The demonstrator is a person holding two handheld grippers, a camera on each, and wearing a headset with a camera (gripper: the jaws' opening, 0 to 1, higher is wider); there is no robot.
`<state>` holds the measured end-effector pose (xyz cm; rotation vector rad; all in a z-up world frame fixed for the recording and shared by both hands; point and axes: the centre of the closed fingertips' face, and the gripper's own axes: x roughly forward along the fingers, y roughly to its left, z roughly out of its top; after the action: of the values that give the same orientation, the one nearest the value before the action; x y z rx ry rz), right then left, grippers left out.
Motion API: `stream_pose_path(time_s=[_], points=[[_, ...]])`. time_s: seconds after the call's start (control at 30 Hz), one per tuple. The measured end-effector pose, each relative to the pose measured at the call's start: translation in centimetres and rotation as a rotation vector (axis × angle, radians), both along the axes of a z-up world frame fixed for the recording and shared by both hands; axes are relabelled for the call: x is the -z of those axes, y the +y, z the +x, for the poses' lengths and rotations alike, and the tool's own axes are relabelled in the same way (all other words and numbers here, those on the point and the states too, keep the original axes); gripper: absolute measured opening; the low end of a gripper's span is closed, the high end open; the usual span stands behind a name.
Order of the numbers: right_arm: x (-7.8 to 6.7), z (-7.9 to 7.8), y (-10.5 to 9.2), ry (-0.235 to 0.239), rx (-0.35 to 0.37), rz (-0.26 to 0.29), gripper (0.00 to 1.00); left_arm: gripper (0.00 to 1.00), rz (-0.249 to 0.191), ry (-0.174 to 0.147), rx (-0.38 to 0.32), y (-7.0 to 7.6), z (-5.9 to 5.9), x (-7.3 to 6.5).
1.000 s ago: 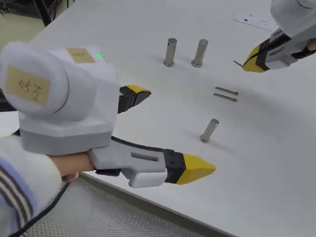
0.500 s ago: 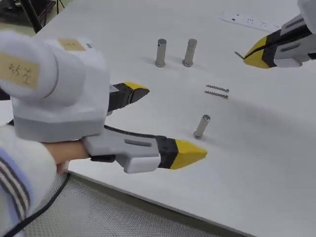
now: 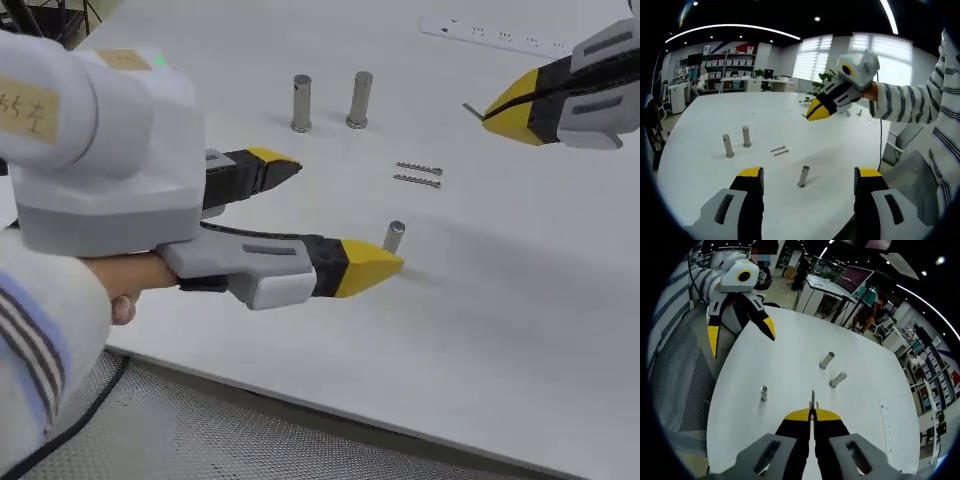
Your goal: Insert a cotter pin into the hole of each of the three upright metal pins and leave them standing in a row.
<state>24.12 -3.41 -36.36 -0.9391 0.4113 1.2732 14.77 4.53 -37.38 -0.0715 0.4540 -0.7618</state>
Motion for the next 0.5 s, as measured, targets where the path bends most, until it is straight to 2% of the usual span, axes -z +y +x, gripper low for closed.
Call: stream_pose_path(time_s=[0.07,0.17,0.27,0.33,0.5], points=[[0.0,-0.5,-0.3,-0.006,0.011,0.01,0.0,0.7,-0.014,-0.005,-0.008,-0.2,0.3,-0.4],[-0.1,-1.1,-0.7,-0.02,0.034,0.027,0.0,0.62,-0.035,-0.012,-0.013,-0.4,0.7,-0.8],[-0.3,-1.3,-1.4,-0.07,0.063,0.036,0.0,0.58,-0.049,-0.017,-0.019,-0.5,1.0,-1.1],[-0.3,-1.6,-1.9,-0.095,0.082,0.039,0.0,0.57,-0.065,-0.013,-0.023,-0.5,1.4,-1.2],[-0.5,-2.3,-2.7,-0.129,0.125,0.051,0.0,0.52,-0.1,0.003,-0.017,-0.8,1.6,-1.4]])
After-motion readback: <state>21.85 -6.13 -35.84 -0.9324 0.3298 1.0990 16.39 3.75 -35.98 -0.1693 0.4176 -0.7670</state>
